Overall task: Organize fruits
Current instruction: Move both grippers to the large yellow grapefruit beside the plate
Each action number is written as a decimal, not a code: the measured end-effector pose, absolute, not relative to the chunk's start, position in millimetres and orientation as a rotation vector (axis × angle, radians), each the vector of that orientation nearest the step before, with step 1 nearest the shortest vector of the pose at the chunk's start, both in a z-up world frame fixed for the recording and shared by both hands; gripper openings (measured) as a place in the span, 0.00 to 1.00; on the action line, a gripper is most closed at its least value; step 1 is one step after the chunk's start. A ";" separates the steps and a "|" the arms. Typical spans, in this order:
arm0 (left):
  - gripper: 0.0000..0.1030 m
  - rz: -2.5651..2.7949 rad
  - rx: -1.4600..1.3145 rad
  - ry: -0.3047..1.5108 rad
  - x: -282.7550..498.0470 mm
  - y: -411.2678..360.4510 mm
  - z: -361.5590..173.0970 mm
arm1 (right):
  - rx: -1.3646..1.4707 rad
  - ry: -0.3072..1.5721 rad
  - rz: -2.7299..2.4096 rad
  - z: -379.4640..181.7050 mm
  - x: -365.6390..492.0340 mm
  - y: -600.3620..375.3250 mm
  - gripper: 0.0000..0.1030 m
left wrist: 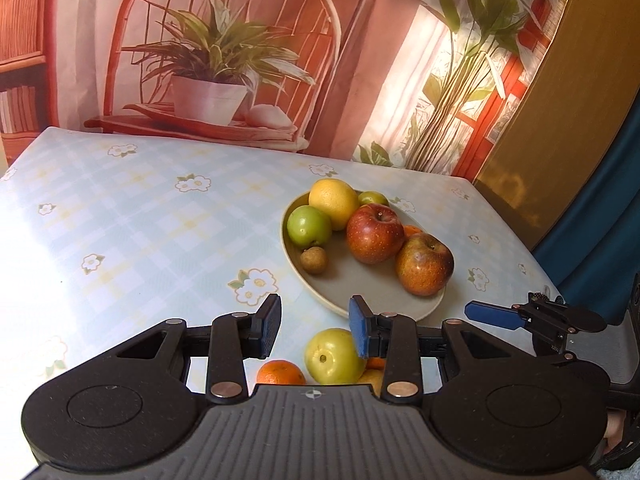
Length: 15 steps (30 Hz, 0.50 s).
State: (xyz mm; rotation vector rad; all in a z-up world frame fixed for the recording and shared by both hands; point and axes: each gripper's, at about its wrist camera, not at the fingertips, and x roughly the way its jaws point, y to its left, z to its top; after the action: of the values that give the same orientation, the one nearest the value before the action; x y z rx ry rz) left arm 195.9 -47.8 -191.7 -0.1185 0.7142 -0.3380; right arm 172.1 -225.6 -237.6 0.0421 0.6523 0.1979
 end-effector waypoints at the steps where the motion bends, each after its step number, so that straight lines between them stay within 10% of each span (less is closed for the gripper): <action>1: 0.37 -0.327 -0.107 0.707 190.3 -46.3 -191.5 | 0.046 0.651 0.191 -239.4 167.4 -223.4 0.57; 15: 0.38 -0.279 -0.137 0.715 136.4 -41.7 -207.7 | 0.053 0.620 0.088 -237.8 97.5 -209.1 0.57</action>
State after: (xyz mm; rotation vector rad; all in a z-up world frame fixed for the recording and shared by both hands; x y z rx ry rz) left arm 136.4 -41.7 -207.7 -0.1368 0.7153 -0.2795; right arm 97.5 -209.1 -237.8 0.0529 0.6204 0.0877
